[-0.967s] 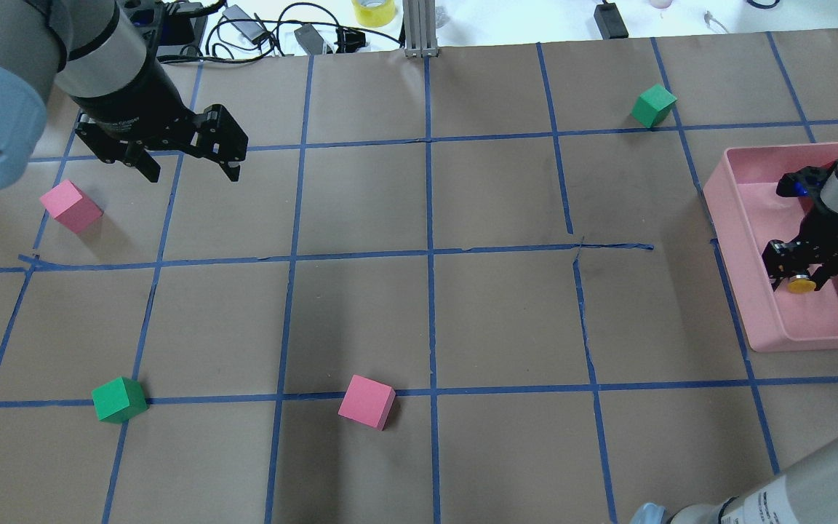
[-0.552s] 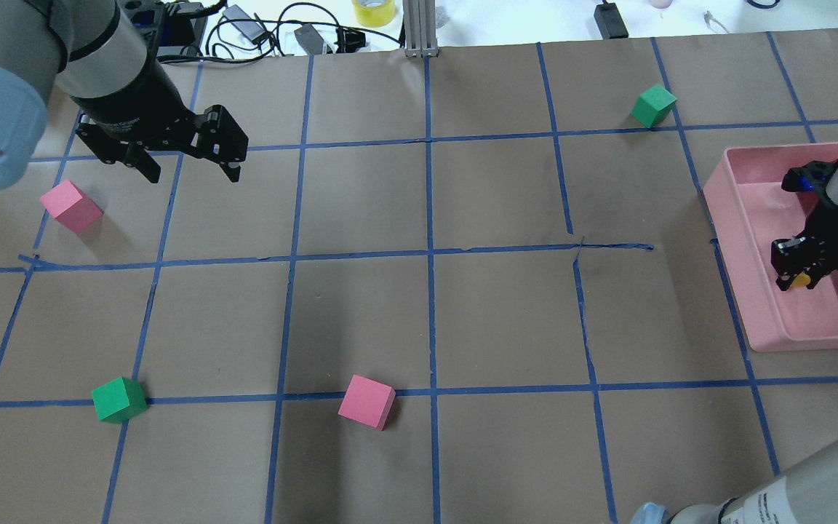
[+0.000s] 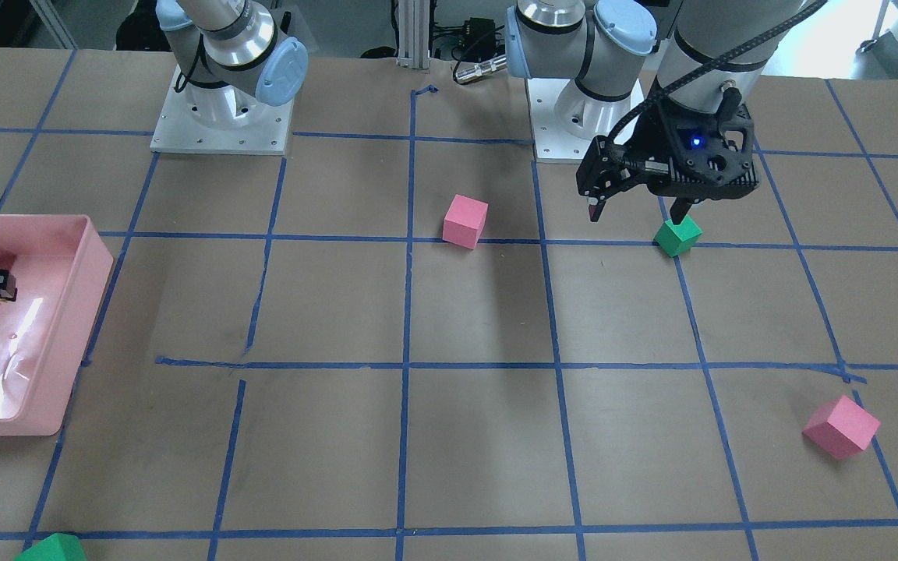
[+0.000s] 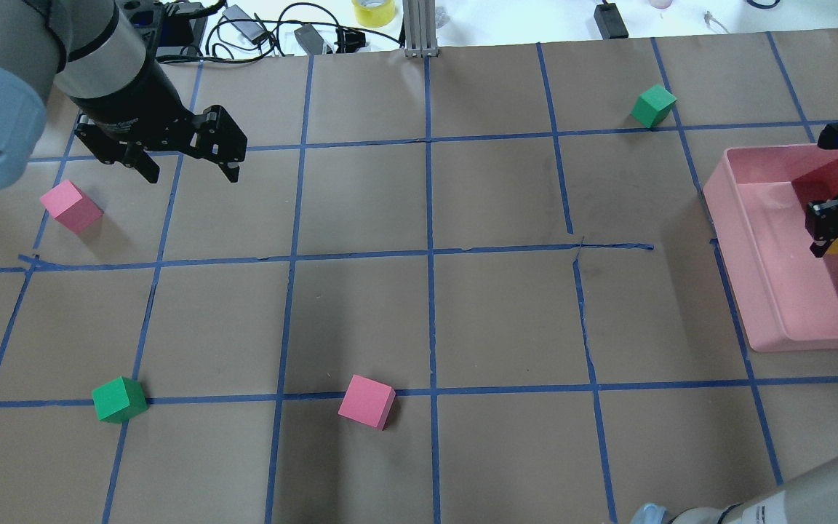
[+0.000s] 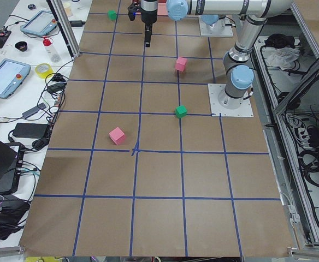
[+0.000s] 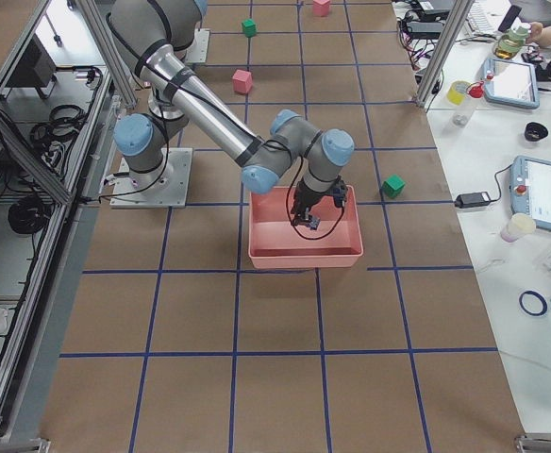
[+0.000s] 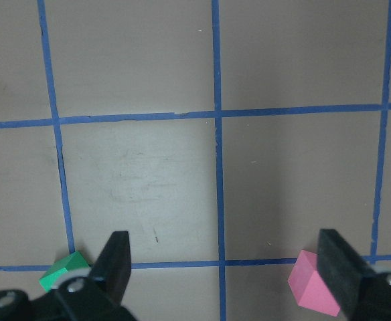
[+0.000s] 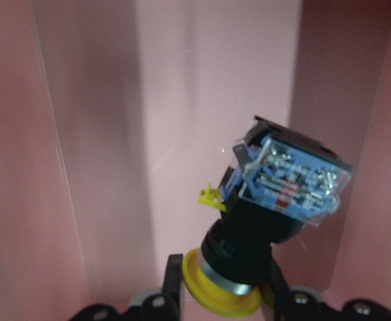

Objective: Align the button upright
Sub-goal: 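Close the right gripper on the button and lift it from the bin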

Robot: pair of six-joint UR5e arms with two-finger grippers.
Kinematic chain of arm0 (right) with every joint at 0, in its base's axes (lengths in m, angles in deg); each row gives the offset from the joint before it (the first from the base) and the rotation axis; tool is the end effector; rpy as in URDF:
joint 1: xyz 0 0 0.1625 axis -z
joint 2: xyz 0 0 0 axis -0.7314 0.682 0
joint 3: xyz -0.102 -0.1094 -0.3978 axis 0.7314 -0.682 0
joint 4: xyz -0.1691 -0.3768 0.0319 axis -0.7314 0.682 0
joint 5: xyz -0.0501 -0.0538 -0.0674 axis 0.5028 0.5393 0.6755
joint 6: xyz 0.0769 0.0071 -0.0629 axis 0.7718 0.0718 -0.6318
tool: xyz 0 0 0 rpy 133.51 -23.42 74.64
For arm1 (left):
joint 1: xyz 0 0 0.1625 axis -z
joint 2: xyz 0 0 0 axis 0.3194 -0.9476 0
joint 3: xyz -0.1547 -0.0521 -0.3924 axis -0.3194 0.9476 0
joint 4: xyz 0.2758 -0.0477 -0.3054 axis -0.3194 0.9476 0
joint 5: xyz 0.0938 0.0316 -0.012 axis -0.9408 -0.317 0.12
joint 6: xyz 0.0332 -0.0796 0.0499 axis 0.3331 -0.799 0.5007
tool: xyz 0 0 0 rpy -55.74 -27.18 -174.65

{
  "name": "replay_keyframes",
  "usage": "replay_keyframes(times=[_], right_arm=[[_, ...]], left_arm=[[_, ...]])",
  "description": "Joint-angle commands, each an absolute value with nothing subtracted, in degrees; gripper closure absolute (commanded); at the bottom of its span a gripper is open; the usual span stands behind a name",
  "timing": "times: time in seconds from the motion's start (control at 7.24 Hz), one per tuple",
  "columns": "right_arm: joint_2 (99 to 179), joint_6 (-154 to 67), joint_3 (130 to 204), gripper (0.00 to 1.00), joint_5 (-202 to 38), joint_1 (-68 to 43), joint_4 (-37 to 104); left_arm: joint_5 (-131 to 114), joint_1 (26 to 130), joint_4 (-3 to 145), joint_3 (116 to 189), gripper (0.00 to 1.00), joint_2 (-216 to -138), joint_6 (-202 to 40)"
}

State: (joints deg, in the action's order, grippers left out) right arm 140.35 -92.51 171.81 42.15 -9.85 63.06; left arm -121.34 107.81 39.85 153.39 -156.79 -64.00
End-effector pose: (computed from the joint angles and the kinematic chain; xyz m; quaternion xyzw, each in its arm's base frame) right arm -0.2151 -0.5382 0.2726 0.0018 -0.9908 -0.1316 0.0301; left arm -0.1244 -0.4943 0.4843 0.0111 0.9995 -0.0267 0.0099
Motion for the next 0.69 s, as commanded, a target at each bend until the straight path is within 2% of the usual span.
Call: replay_keyframes(times=[0.0, 0.28, 0.55], right_arm=[[141.3, -91.9, 167.3, 1.0, 42.0, -10.6, 58.7], [144.3, -89.9, 165.9, 1.0, 41.9, -14.3, 56.5], [144.6, -84.9, 164.0, 1.0, 41.9, -24.9, 57.0]], left_arm=[[-121.3, 107.7, 39.9, 153.4, 0.0, -156.8, -64.0], [-121.3, 107.7, 39.8, 153.4, 0.0, -156.8, -64.0], [-121.3, 107.7, 39.9, 153.4, 0.0, -156.8, -64.0]])
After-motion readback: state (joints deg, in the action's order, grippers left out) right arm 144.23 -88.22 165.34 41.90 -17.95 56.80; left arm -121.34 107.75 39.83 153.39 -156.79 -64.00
